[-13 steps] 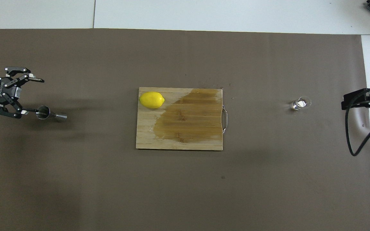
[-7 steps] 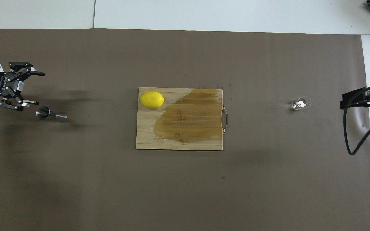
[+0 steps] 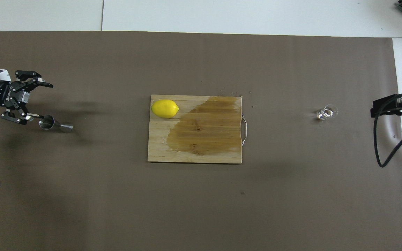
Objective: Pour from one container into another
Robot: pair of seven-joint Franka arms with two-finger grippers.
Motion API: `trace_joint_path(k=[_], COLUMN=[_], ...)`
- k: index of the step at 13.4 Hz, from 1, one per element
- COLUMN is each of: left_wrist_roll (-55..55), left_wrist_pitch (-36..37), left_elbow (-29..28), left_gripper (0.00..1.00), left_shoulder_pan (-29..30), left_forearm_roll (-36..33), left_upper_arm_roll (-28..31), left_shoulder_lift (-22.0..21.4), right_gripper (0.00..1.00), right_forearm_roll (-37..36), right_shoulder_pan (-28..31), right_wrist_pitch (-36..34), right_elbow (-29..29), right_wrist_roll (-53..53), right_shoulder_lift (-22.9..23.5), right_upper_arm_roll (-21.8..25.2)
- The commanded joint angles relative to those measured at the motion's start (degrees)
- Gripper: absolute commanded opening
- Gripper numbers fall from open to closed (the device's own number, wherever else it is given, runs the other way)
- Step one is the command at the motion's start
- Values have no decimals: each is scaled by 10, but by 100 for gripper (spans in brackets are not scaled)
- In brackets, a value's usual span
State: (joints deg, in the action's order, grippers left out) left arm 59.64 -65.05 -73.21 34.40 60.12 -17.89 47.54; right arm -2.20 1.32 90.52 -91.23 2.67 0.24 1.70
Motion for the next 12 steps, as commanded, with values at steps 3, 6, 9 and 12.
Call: trace_joint_path(k=[3,6,9,12], left_wrist_roll=[14,12,11,11], left_wrist_pitch=[19,19,19,17], left_elbow=[26,26,12,17], left_gripper=[100,100,100,100], left_shoulder_pan=[-2,6,27,79], left_forearm_roll=[-4,-9,-29,-118], left_upper_arm_roll=[4,3,-5,-104], left_shoulder_lift=[12,14,17,54], right_gripper=[100,100,100,100], right_forearm_roll=[1,1,2,11], right_shoulder_pan=[-5,-4,-4,-4], right_wrist_pitch=[10,10,11,15], right_elbow=[-4,-5,-5,-10], right_wrist_roll=[7,9,11,12], right_shoulder_lift=[-1,-1,-1,-1], right_upper_arm_roll=[4,4,4,4])
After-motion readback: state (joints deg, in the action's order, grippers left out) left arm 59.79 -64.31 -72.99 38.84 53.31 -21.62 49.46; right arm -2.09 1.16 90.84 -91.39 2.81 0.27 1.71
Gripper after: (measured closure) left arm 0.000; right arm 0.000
